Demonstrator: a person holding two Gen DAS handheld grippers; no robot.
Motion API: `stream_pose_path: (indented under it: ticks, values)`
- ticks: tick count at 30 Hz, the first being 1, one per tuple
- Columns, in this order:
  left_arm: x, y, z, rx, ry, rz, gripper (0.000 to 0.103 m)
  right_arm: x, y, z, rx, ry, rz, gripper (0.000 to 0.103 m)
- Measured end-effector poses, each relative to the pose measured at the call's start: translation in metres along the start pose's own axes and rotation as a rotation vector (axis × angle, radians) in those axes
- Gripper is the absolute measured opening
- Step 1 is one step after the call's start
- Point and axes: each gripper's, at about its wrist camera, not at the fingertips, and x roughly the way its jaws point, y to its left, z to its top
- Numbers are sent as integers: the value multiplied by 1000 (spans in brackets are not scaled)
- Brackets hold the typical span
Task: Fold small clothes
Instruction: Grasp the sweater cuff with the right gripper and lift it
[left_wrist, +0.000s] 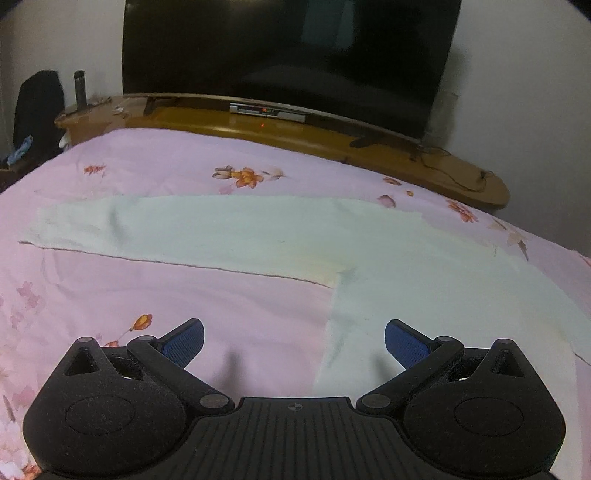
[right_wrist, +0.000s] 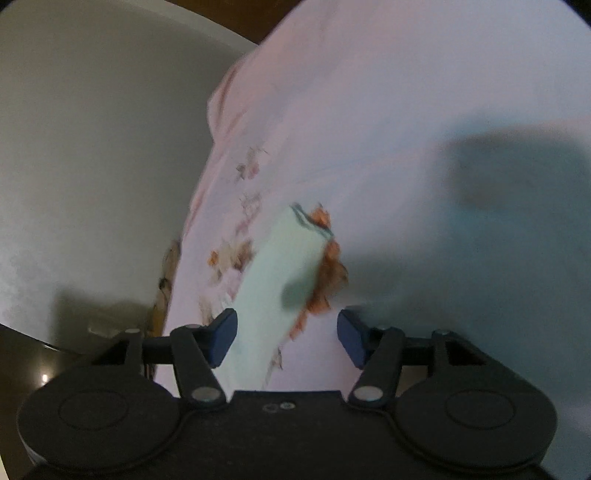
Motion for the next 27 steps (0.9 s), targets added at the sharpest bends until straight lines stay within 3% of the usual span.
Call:
stream_pose_path:
  ticks: [3,7,9,11,17,22,27]
  values:
    - [9,2,-1,-9,17,-3,103,12,0,-1,-34,5,10,52]
    - [8,7,-1,-24,18,-9,103,17,4,3,-32,9,3,32]
    - [9,9,0,-20,3,21,103,13,5,8,-30,6,7,29]
    - [9,11,1,1,0,68,103,13,9,7,-81,7,-28,11]
    - [15,34,-3,8,57,144,103,9,42,-2,-262,-42,-107,7]
    - [5,59,-8,-7,9,179,103,2,119,-56,-588,-32,-57,7]
    - [1,82,-12,-46,6,203,103,18,205,-170,-897,93,116,7]
